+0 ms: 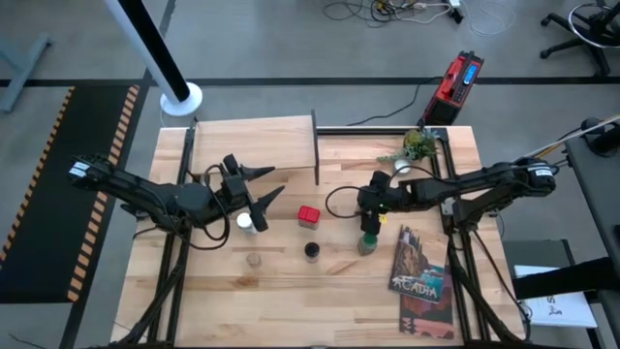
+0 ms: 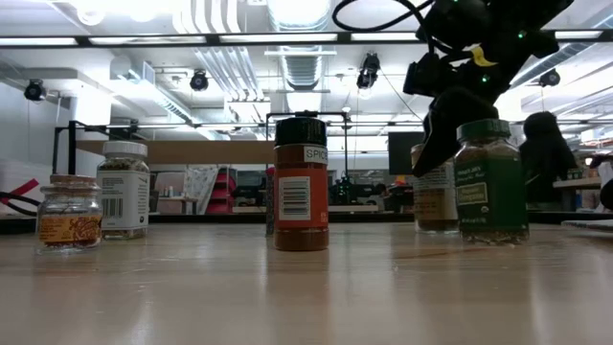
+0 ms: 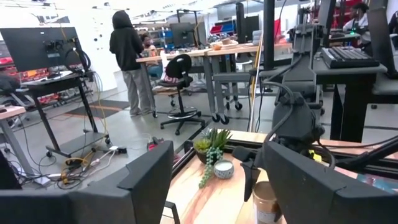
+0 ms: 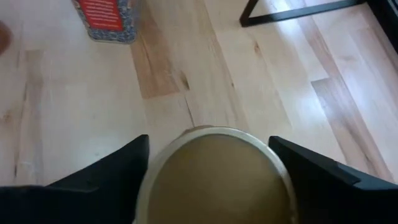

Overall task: Shelf spices
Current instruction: Put the brown seasoning bottle on the shelf

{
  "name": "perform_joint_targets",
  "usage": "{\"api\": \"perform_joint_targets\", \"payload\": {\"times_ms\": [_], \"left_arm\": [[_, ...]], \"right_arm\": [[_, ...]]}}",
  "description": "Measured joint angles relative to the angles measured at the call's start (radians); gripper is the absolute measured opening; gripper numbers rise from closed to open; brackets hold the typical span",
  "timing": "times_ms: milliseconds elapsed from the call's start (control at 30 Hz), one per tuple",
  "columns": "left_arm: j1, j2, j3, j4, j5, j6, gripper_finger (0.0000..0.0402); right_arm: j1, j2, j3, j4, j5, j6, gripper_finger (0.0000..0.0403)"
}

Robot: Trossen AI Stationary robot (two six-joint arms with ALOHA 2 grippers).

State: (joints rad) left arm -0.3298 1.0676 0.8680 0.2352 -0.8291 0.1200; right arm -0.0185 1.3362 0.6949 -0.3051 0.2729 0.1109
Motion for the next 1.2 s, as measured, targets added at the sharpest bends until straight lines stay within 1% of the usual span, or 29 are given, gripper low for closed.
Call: {"api": "perform_joint_targets", "payload": {"times_ms": [133,300,533,733,833,967,1200], "left_arm": [[0.0,0.0,0.0,-0.001,0.0,0.0,0.0232],[0.0,0.0,0.0,-0.003,0.0,-0.001,0.0227],[0.0,-0.001,0.0,-0.007,0.0,-0.001,0.0224],[0.0,-0.002,0.0,-0.006,0.0,-0.006,0.0225],[0.0,-0.002,0.0,-0.004,0.0,-0.019,0.0222],[0.0,-0.007,0.0,0.004,0.001,-0.031,0.022],[0.0,-0.016,0.003,0.003,0.001,-0.044,0.0223]], "right_arm": [[-0.015,-0.007,0.0,-0.001,-0.016,-0.015,0.0251],[-0.018,-0.019,-0.001,-0.006,-0.031,-0.018,0.025],[-0.018,-0.077,-0.002,-0.043,-0.045,-0.022,0.0249],[-0.018,-0.115,0.032,-0.045,-0.046,-0.021,0.0248],[-0.017,-0.115,0.077,-0.039,-0.046,-0.039,0.0248],[-0.018,-0.095,0.166,-0.034,-0.046,-0.112,0.0248],[-0.02,-0.054,0.385,-0.03,-0.048,-0.234,0.0248]]}}
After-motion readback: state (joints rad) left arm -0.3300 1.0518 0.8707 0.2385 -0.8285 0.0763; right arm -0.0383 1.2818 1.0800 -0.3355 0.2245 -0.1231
